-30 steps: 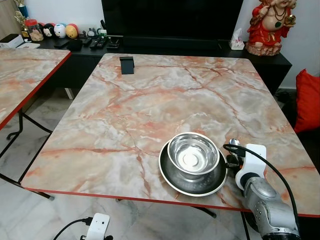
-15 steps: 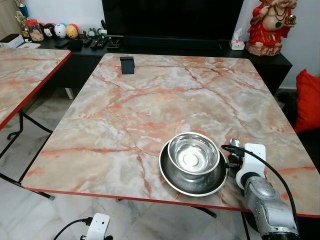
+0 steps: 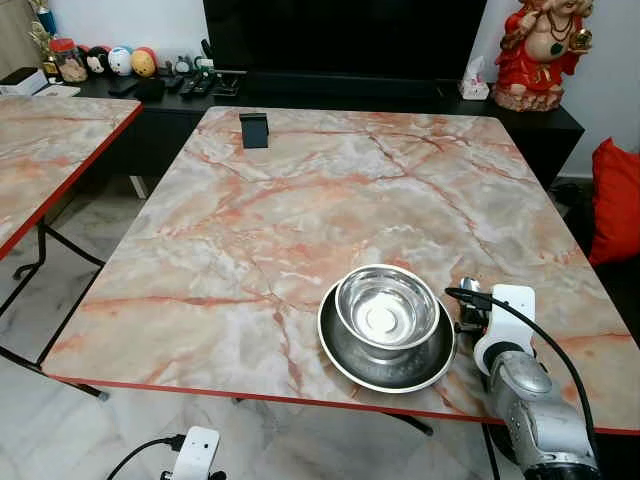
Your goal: Setting the table
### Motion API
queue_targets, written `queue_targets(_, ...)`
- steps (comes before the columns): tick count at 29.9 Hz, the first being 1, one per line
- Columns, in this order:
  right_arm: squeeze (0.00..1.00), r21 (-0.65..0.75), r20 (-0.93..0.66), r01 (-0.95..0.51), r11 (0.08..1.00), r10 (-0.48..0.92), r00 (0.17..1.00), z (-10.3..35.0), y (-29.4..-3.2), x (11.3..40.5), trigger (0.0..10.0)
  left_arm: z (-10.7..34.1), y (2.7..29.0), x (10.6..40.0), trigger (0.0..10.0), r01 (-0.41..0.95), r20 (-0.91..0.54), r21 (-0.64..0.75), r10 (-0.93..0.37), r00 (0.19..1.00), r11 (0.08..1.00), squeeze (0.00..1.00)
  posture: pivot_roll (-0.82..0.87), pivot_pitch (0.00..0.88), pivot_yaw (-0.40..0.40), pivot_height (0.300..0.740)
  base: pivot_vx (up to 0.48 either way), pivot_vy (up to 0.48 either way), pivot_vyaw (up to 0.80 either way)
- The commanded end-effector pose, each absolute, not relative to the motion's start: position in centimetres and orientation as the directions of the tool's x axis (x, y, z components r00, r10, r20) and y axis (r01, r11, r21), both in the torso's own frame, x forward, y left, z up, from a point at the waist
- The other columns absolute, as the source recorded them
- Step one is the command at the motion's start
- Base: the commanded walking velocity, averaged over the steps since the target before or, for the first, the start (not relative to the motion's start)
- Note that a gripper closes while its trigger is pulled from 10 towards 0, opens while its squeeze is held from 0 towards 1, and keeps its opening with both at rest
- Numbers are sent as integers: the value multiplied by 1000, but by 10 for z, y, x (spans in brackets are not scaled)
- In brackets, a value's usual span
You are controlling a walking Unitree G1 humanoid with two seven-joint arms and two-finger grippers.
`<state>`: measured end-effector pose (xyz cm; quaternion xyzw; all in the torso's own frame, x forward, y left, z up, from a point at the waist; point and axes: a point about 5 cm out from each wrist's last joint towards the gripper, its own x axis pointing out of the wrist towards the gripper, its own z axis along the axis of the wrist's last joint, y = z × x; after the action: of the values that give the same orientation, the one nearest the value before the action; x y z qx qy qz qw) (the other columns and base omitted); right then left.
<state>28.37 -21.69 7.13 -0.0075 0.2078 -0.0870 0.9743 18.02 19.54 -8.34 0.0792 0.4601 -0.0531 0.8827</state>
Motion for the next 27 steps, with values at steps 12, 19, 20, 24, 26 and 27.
queue_targets(12,0,2,36,303,953,-303,952,112,-227,271,10000,-87,197,173,10000,177,-840,86,-25,543,981,0,-17,0,-22,740,0,0,0)
queue_targets(19,0,5,126,314,950,-312,942,114,-226,259,10000,-88,199,170,10000,168,-840,91,-16,543,982,0,-11,0,-17,740,0,0,0)
queue_targets(20,0,7,138,317,948,-315,939,116,-226,259,10000,-88,199,170,10000,168,-840,91,-15,543,982,0,-11,0,-17,740,0,0,0)
queue_targets(24,0,14,173,317,948,-315,933,122,-225,261,10000,-88,200,169,10000,159,-840,87,-13,542,983,0,-15,0,-10,740,0,0,0)
queue_targets(26,0,18,194,311,950,-308,931,127,-223,265,10000,-88,200,168,10000,155,-841,79,-18,541,985,0,-15,0,-10,740,0,0,0)
queue_targets(27,0,16,207,309,951,-306,929,130,-222,266,10000,-89,199,168,10000,147,-841,72,-19,541,986,0,-13,0,-10,740,0,0,0)
